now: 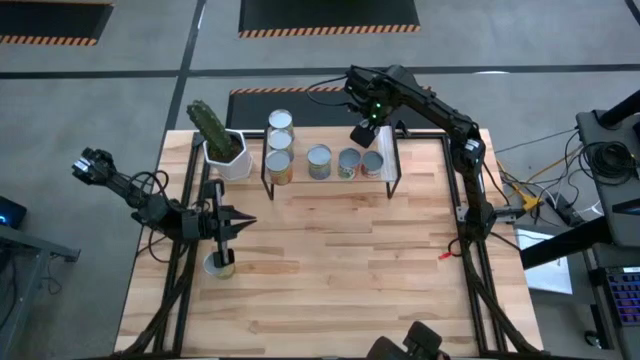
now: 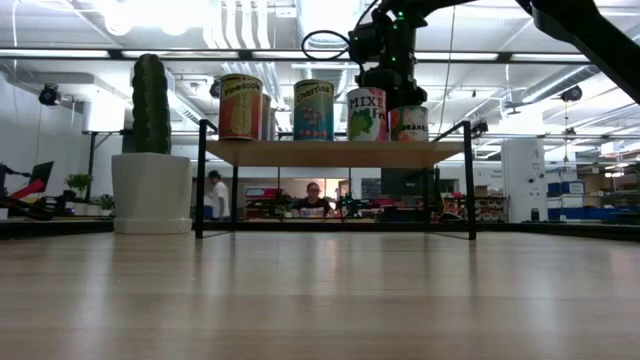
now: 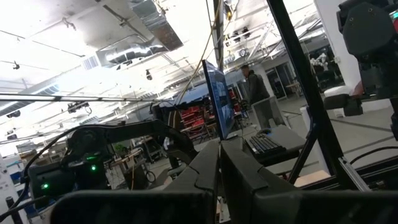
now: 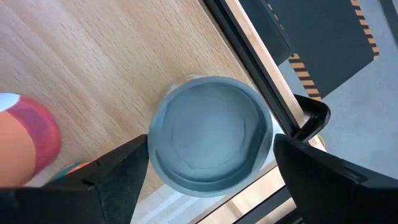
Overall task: Pick and place cans onto a shelf
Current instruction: Put the canned carrots can on the shelf
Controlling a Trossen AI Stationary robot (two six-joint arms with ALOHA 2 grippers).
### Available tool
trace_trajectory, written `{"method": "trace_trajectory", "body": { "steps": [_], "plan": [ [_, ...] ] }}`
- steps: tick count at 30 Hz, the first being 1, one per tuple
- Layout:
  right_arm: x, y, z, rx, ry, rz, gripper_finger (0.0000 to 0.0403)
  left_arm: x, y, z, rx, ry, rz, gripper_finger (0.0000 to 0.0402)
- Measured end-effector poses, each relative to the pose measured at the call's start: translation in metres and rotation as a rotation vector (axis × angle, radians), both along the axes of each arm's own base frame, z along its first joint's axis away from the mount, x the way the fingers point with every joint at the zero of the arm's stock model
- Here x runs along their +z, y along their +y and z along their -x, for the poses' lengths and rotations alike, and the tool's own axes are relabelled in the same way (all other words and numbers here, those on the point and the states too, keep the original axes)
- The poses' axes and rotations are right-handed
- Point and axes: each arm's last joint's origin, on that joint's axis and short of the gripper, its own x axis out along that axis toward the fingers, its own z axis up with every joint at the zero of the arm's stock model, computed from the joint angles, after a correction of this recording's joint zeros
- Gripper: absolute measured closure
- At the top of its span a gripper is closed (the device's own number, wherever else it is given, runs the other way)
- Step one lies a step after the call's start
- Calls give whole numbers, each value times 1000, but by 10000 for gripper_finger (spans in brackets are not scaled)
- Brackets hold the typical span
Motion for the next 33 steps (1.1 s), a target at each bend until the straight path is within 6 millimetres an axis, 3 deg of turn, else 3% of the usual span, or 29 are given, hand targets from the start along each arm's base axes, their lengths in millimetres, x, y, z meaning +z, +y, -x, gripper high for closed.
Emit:
{"method": "trace_trajectory", "body": {
  "steps": [13, 17, 33],
  "plan": [
    [35, 15, 18, 13, -84, 68, 76, 0, 0, 0, 0, 0, 0, 402],
    [38, 19, 18, 47, -87, 78, 87, 0, 0, 0, 0, 1, 0, 402],
    [7, 4, -2, 86, 13, 95, 310, 0, 0, 0, 0, 2, -1, 402]
  ]
}}
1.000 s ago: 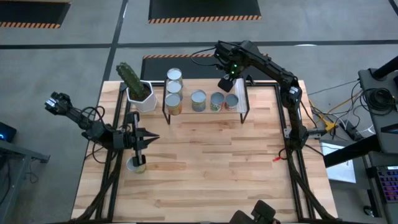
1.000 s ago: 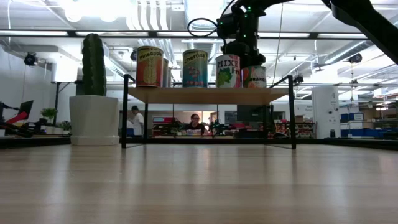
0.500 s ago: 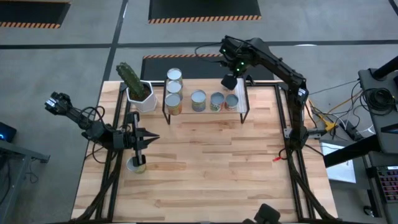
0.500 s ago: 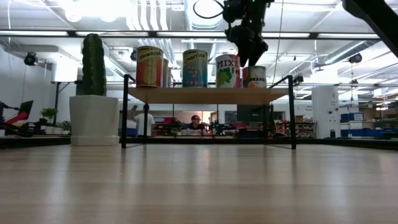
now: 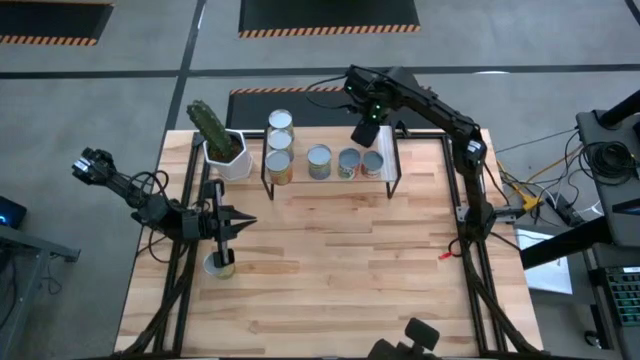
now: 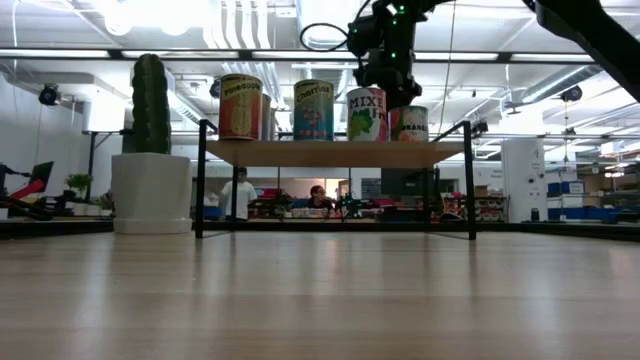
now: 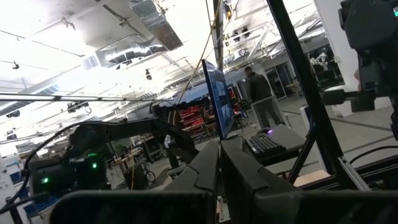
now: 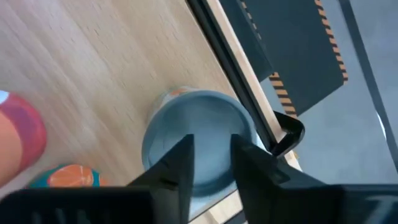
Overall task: Pick and place cans onto a shelf
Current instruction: Put the canned carrots can on the shelf
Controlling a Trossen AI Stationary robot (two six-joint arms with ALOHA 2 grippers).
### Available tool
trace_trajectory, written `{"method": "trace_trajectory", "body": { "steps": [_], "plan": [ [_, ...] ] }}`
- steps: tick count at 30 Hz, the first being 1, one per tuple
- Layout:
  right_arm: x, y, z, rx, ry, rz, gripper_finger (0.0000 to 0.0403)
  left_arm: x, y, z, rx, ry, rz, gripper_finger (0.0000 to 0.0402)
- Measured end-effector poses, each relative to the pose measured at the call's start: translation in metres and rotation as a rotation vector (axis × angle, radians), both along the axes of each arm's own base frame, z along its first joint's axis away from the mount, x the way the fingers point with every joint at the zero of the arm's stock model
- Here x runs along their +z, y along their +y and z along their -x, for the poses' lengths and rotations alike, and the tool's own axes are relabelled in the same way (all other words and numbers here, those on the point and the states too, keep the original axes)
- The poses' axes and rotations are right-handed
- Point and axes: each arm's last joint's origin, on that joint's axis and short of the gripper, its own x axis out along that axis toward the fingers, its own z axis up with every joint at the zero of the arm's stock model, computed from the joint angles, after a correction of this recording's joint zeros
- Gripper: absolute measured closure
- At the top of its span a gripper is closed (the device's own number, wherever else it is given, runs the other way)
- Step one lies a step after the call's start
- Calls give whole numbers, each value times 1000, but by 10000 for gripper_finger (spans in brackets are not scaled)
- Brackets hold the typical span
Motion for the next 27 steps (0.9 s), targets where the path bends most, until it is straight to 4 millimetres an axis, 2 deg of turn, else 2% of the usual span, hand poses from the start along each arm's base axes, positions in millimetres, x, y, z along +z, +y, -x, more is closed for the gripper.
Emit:
{"method": "trace_trajectory", "body": {
  "steps": [5, 10, 22, 27],
  "plan": [
    [-9, -4, -5, 3, 18, -14, 357, 0, 0, 0, 0, 0, 0, 402],
    [-12, -2, -6, 7, 24, -38, 382, 0, 0, 0, 0, 0, 0, 402],
    [-10, 19, -14, 57, 5, -116, 392, 0, 0, 0, 0, -1, 1, 402],
    [-10, 22, -16, 49, 3, -117, 392, 0, 0, 0, 0, -1, 1, 402]
  ]
}}
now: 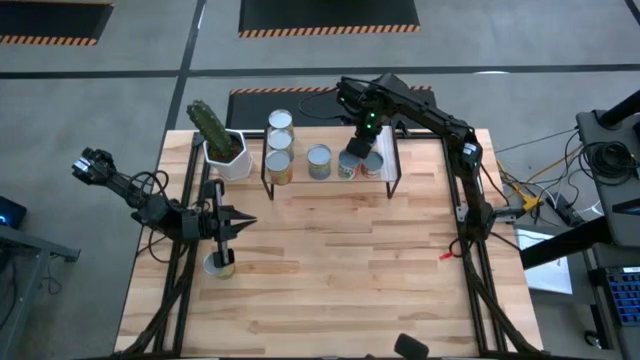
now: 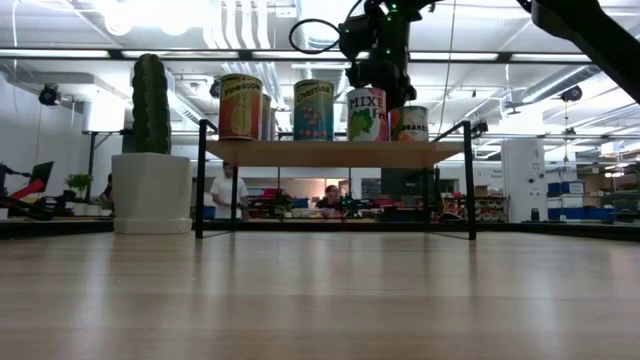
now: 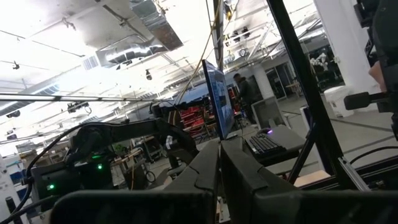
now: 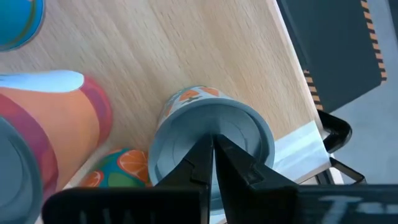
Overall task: Pick and place cans onto a shelf
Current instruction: Put the canned carrots can on the shelf
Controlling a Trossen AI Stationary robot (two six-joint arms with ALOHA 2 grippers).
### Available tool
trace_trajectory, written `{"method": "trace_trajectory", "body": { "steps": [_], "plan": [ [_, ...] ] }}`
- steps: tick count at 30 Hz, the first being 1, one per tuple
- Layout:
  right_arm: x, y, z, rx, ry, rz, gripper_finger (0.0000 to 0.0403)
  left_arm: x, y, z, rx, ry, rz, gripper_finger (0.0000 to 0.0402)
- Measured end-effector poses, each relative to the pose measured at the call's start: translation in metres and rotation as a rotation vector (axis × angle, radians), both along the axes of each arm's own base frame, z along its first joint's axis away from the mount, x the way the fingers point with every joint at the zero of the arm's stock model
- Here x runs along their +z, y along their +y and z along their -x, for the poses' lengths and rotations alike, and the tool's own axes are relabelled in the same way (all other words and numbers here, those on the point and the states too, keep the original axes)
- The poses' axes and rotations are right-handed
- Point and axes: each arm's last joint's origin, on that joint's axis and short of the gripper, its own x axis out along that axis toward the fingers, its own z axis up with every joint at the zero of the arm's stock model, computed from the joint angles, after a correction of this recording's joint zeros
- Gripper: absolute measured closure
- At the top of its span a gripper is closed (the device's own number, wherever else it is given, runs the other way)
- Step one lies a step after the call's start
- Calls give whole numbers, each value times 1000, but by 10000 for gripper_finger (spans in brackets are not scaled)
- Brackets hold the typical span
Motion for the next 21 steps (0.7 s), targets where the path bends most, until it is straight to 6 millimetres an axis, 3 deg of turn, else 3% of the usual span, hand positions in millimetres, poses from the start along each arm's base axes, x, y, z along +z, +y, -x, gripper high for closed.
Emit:
{"method": "trace_trajectory", "body": {
  "steps": [21],
  "plan": [
    [0, -6, 4, -36, 13, 21, 392, 0, 0, 0, -5, 1, 11, 402]
  ]
}}
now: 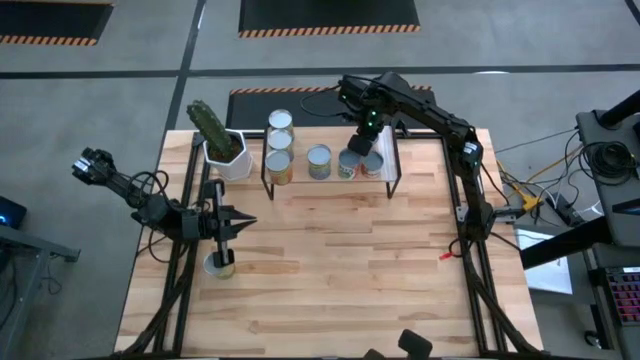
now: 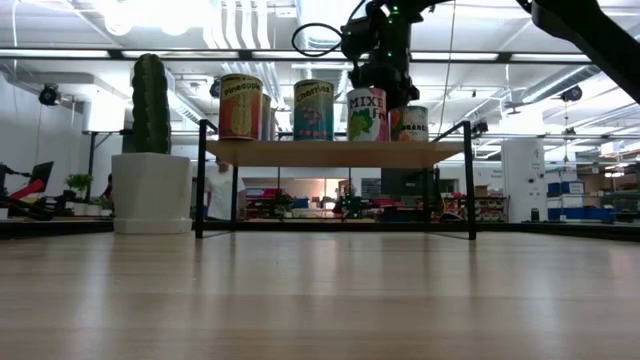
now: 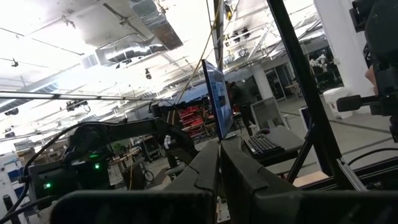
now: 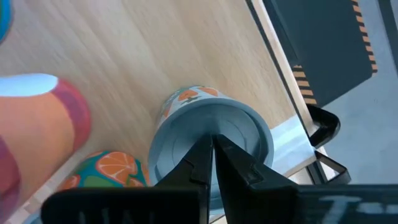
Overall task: Pick and place cans onto a shelf
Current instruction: Put the canned carrots can on the shelf
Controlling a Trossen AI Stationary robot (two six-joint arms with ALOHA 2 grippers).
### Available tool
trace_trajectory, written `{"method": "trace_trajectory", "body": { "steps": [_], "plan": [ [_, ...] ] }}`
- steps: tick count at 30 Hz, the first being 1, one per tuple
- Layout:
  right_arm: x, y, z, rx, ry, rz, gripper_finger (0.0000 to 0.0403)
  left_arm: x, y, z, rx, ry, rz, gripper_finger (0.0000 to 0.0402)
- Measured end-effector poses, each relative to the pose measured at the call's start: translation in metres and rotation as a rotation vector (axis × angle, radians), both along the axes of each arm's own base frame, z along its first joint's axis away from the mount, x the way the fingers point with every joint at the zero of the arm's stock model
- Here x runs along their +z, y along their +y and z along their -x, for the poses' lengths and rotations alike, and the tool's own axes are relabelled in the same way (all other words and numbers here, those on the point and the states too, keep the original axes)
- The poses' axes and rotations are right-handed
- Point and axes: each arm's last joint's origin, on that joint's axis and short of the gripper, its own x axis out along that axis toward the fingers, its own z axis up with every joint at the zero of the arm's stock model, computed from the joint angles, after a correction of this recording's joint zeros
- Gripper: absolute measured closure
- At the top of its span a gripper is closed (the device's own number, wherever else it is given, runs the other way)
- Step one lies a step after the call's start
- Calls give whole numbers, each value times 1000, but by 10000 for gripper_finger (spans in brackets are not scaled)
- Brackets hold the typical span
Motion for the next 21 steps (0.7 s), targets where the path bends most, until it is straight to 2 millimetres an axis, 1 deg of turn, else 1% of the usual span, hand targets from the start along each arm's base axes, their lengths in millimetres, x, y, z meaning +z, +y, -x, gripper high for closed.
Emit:
{"method": "trace_trajectory", "body": {
  "steps": [21],
  "plan": [
    [3, 2, 1, -31, -13, 0, 392, 0, 0, 0, -1, 0, 3, 402]
  ]
}}
